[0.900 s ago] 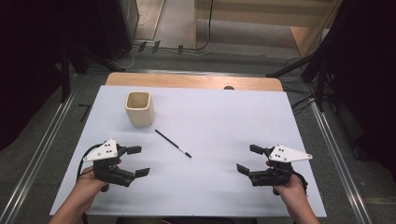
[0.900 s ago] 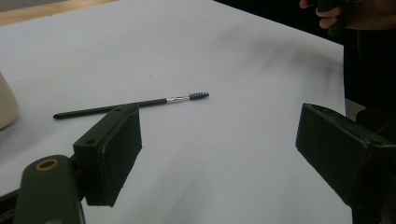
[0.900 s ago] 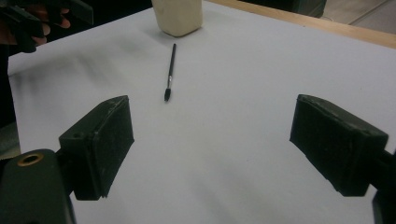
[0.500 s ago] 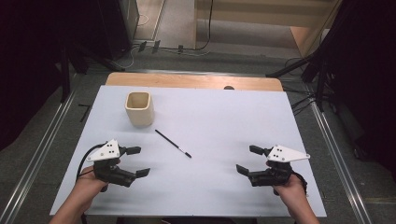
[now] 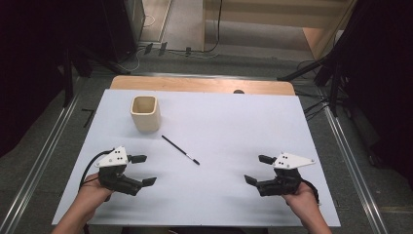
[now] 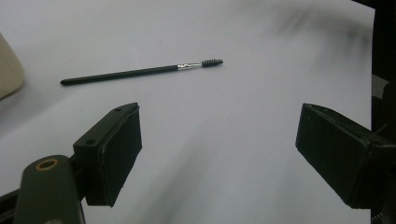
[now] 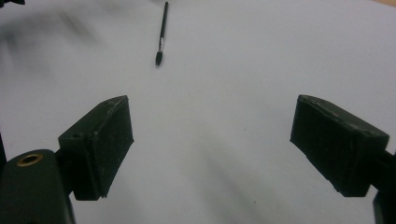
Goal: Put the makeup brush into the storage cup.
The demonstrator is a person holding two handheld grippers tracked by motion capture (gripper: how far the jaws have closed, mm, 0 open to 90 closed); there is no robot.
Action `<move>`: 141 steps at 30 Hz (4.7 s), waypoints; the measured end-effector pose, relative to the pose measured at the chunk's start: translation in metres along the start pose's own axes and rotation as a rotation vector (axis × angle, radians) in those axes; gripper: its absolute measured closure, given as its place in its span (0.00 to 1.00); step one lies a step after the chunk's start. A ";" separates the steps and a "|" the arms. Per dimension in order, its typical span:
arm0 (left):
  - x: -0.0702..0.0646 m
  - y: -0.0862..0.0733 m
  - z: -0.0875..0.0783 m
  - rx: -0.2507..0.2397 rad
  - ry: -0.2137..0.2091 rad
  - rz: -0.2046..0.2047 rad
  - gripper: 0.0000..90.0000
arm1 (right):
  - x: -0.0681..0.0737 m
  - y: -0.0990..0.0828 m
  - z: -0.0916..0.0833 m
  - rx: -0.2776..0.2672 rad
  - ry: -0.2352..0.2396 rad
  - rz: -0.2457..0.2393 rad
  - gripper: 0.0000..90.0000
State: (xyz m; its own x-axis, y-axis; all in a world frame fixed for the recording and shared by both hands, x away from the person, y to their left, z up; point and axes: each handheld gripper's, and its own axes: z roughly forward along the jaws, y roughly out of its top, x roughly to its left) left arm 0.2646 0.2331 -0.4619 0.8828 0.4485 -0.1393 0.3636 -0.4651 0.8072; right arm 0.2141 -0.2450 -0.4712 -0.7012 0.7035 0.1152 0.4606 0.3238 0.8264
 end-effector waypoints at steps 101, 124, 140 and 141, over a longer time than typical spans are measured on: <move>-0.001 -0.011 -0.008 0.029 0.019 -0.034 0.16 | 0.021 0.048 0.065 -0.071 0.030 0.005 0.15; -0.002 -0.010 -0.008 0.030 0.009 -0.033 0.16 | 0.032 0.058 0.086 -0.082 0.034 0.014 0.15; -0.002 -0.010 -0.008 0.028 0.006 -0.034 0.16 | 0.041 0.067 0.103 -0.083 0.025 0.001 0.16; -0.002 -0.010 -0.008 0.028 0.006 -0.034 0.16 | 0.041 0.067 0.104 -0.082 0.022 0.002 0.16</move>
State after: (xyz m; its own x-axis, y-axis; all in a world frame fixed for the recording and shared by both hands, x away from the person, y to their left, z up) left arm 0.2568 0.2429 -0.4651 0.8681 0.4689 -0.1628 0.4016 -0.4708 0.7855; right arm 0.2728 -0.1281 -0.4683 -0.7130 0.6893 0.1281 0.4164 0.2692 0.8684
